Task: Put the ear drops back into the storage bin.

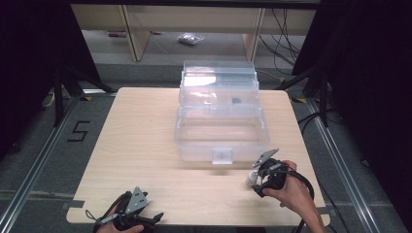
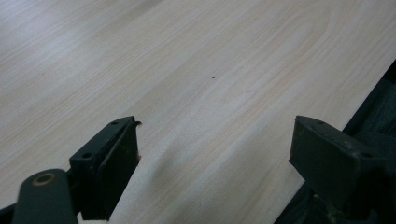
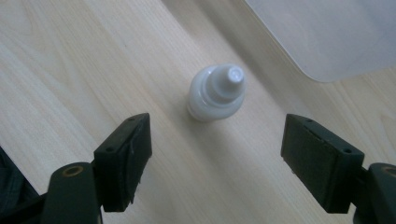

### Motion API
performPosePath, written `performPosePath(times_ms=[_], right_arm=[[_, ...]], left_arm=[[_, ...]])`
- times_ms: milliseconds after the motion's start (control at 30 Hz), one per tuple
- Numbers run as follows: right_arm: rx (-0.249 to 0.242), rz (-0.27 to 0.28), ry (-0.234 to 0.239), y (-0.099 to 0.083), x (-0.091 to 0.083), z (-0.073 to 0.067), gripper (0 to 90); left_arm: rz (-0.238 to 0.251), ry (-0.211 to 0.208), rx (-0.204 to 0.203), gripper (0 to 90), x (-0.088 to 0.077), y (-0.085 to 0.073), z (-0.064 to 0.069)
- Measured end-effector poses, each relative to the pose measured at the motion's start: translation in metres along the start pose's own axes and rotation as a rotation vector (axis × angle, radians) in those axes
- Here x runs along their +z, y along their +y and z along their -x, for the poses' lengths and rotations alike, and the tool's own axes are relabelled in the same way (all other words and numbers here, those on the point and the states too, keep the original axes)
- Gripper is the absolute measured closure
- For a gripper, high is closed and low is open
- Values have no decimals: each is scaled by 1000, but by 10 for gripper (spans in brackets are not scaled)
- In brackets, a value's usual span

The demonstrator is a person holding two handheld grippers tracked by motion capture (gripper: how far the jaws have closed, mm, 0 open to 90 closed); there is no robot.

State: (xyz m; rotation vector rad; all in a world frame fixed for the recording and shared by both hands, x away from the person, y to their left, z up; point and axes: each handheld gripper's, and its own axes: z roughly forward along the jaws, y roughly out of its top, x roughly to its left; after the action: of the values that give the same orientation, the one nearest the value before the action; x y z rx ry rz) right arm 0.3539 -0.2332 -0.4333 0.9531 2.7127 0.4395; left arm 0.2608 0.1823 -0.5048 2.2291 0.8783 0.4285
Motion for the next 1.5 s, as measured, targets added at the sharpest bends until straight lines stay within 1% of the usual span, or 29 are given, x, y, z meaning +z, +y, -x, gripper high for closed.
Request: performPosePath(times_ms=[33, 100, 133, 167, 200, 233, 267, 433, 467, 533, 567, 600, 667, 700, 733, 833, 867, 900, 933, 967, 1000, 1133, 1233, 1267, 1300, 1333, 1367, 1467, 1500], right_arm=[[5, -6, 6, 2, 1, -1, 260], [-12, -17, 11, 6, 3, 0, 283], [-25, -24, 17, 9, 5, 1, 294], [-29, -30, 17, 11, 6, 1, 301], [-34, -35, 21, 13, 8, 1, 313], [-49, -40, 25, 15, 10, 2, 330], [-54, -50, 30, 17, 11, 2, 338], [-75, -71, 37, 22, 16, 3, 375], [-67, -77, 37, 23, 16, 3, 380], [-71, -86, 36, 25, 19, 5, 390], [-67, -95, 38, 26, 20, 6, 396], [-78, -96, 39, 27, 21, 7, 404], [-72, -110, 41, 28, 24, 8, 415], [-76, -113, 44, 28, 25, 9, 418], [-65, -121, 39, 29, 26, 9, 427], [-70, -125, 52, 31, 28, 9, 445], [-79, -124, 51, 31, 29, 10, 453], [-62, -133, 57, 32, 28, 8, 459], [-89, -129, 62, 33, 30, 10, 464], [-92, -131, 64, 34, 31, 10, 476], [-77, -141, 67, 35, 30, 10, 487], [-95, -146, 69, 37, 31, 11, 520], [-81, -171, 77, 38, 31, 11, 558], [-97, -168, 86, 38, 32, 12, 561], [-93, -168, 88, 38, 33, 12, 564], [-71, -177, 77, 38, 32, 11, 576], [-49, -183, 83, 39, 32, 9, 596], [-76, -185, 82, 40, 32, 10, 599], [-107, -192, 99, 41, 32, 12, 599]], left_arm=[[-1, -1, 3, 150, 0, 0, 0], [-4, -2, 2, 150, 0, 0, 0], [-1, 8, 6, 150, 0, 0, 0], [-2, 1, 16, 150, -1, 0, -1], [6, -4, -7, 150, 0, 0, 1], [4, 0, 14, 150, -1, 0, -1], [-4, 4, 20, 150, -1, 0, -1], [0, 2, 16, 150, -1, 0, -1], [-2, 2, 19, 150, -1, 1, -1], [8, -10, -9, 150, -1, 0, 1], [-2, -1, 22, 150, -2, 0, -1], [1, 3, 14, 150, -1, 0, -1], [4, 1, 12, 150, -1, 0, -1], [1, 2, 16, 150, -1, 0, -1], [-2, 1, 19, 150, -1, 0, -1], [-3, 0, 20, 150, -1, 1, -1], [7, -8, 8, 150, -1, 0, 0], [15, -8, -1, 150, 0, 0, 0], [1, 3, 16, 150, -1, 0, -1], [1, 3, 16, 150, -1, 0, -1], [0, 0, 16, 150, -1, 0, -1], [-1, 0, 18, 150, -1, 0, -2], [1, 2, 18, 150, -1, 0, -1], [-4, 1, 20, 150, -1, 0, -2], [-2, 1, 18, 150, -1, 0, -1], [-2, 1, 19, 150, -1, 0, -1], [-2, 2, 20, 150, -1, 0, -1], [-2, 2, 18, 150, -1, 0, -1], [-2, 3, 19, 150, -1, 0, -1]])
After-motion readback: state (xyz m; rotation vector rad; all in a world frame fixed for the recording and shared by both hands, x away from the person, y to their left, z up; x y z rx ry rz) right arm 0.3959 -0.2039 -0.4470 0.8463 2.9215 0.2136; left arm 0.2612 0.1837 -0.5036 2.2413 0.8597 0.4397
